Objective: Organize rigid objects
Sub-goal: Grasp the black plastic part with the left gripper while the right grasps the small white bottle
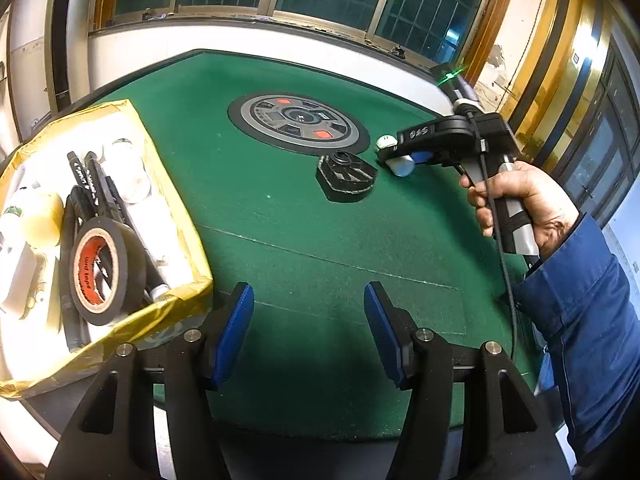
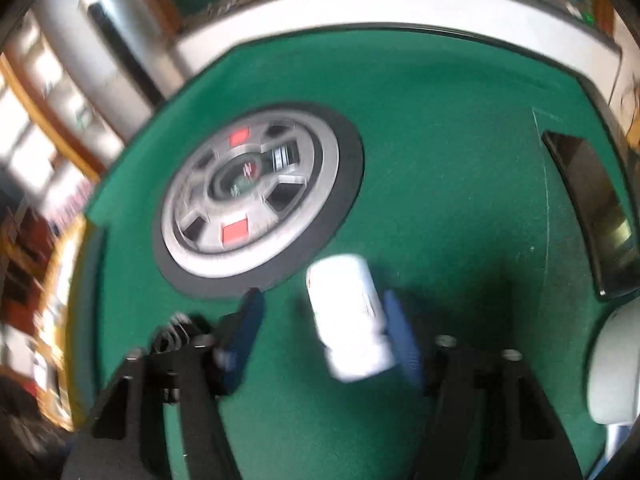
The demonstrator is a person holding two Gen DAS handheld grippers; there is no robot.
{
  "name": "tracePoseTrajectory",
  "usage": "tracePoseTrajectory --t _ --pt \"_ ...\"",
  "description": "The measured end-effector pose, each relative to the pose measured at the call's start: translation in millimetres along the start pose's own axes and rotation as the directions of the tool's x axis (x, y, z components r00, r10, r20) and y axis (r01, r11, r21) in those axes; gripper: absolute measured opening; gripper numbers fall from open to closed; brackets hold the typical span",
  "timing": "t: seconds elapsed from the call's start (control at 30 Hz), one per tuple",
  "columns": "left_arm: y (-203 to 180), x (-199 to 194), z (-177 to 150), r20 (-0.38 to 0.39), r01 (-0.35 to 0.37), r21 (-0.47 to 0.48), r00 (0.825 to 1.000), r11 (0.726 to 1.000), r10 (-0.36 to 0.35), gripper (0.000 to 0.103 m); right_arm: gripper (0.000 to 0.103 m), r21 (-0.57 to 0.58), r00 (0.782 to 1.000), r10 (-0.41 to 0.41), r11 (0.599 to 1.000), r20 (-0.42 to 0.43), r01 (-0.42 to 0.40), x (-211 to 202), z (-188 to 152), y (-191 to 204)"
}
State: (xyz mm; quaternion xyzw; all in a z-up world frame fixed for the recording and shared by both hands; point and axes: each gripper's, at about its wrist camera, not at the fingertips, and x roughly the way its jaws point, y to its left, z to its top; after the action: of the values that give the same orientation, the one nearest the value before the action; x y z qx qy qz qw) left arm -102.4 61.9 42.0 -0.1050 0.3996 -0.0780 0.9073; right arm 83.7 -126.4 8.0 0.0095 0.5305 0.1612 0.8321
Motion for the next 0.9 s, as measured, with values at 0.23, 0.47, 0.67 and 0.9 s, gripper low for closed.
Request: tracePoseTrajectory --t 0.23,0.47,0.67,0.9 --pt "-2 4 12 -0.01 0.023 -0.011 1.0 1.0 -0.023 0.056 0.03 0.124 0.997 0.066 0.99 0.036 -0.07 -16 -20 -6" --pt "-15 34 55 -0.069 0.122 -0.1 0.989 0.987 -0.129 0.076 0.03 0.12 0.973 0.119 0.982 0.197 -0.144 -83 -69 9" --pt "-28 65 98 -0.111 0.096 -0.202 0.987 0.975 -0.12 0.082 0.03 0.114 0.945 0.103 0.983 0.309 -0.145 -100 -89 -12" --pt "-37 110 128 -0.196 -0.081 -0.24 0.98 0.968 0.033 0.082 0.03 0.166 0.92 0.156 0.959 0.359 -0.228 -110 -87 -37"
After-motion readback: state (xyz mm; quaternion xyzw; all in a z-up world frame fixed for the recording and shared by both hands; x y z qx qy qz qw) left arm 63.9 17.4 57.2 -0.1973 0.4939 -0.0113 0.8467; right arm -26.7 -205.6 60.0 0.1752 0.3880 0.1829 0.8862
